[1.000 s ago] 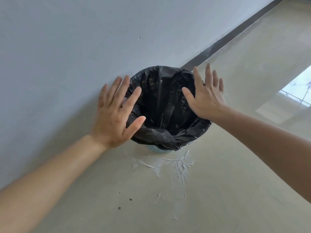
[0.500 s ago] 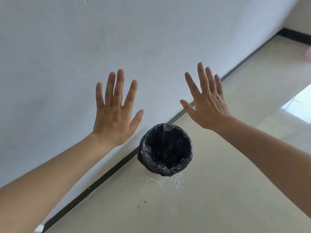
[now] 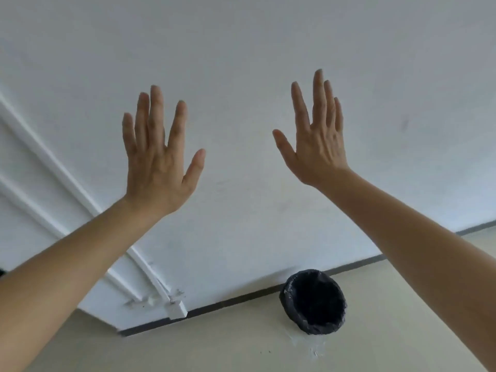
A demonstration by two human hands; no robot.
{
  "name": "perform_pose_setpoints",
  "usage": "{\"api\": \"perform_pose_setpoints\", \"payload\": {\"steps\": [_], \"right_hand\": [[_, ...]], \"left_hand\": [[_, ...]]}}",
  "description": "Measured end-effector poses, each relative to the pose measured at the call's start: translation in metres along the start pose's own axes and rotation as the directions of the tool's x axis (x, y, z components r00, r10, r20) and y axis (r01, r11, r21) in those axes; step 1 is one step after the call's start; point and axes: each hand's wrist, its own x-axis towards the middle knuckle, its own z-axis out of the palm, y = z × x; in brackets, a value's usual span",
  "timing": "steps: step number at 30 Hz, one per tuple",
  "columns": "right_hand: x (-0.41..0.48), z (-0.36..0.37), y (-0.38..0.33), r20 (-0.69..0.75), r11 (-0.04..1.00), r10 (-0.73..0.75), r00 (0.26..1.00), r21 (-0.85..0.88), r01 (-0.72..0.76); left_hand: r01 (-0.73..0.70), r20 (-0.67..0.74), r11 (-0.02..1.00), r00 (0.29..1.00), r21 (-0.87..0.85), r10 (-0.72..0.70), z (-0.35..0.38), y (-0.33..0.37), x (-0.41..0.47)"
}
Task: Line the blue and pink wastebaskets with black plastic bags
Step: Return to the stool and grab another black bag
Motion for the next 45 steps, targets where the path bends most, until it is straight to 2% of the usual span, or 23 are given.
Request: {"api": "perform_pose_setpoints", "payload": {"steps": [4, 7, 10, 13, 17, 20, 22, 25, 32, 38, 45], "right_hand": [[0.019, 0.011, -0.137, 0.073, 0.96, -0.206, 0.976, 0.207, 0.187], [0.019, 0.004, -0.265, 0.054, 0.872, -0.364, 0.93, 0.369, 0.32], [0.001, -0.024, -0.413, -0.029, 0.733, -0.515, 0.857, 0.503, 0.458], [-0.036, -0.066, -0.569, -0.15, 0.557, -0.633, 0.759, 0.593, 0.581], [-0.103, -0.14, -0.761, -0.278, 0.338, -0.719, 0.637, 0.661, 0.67], [-0.156, -0.192, -0.87, -0.352, 0.165, -0.771, 0.531, 0.694, 0.701], [-0.185, -0.218, -0.929, -0.389, 0.074, -0.778, 0.494, 0.723, 0.687], [-0.222, -0.24, -1.004, -0.456, -0.049, -0.782, 0.424, 0.725, 0.687], [-0.276, -0.21, -1.164, -0.479, -0.142, -0.797, 0.369, 0.741, 0.657], [-0.274, -0.175, -1.34, -0.447, -0.166, -0.819, 0.36, 0.785, 0.596], [-0.272, -0.192, -1.558, -0.411, -0.191, -0.851, 0.328, 0.822, 0.536]], "left_hand": [[0.124, 0.154, 0.957, 0.974, 0.263, -0.169, -0.095, -0.08, -0.095], [0.258, 0.179, 0.853, 0.911, 0.453, -0.371, -0.181, -0.141, -0.181], [0.432, 0.062, 0.684, 0.819, 0.588, -0.57, -0.282, -0.188, -0.272], [0.554, -0.067, 0.5, 0.711, 0.666, -0.7, -0.388, -0.221, -0.375], [0.627, -0.239, 0.25, 0.589, 0.737, -0.772, -0.522, -0.25, -0.507], [0.675, -0.366, 0.066, 0.477, 0.735, -0.799, -0.596, -0.256, -0.579], [0.69, -0.409, 0.0, 0.429, 0.724, -0.806, -0.632, -0.264, -0.618], [0.665, -0.427, -0.068, 0.395, 0.744, -0.813, -0.67, -0.288, -0.668], [0.7, -0.496, -0.217, 0.221, 0.68, -0.84, -0.7, -0.393, -0.767], [0.666, -0.486, -0.248, 0.196, 0.704, -0.852, -0.738, -0.563, -0.827], [0.614, -0.488, -0.295, 0.171, 0.732, -0.856, -0.816, -0.726, -0.903]]}}
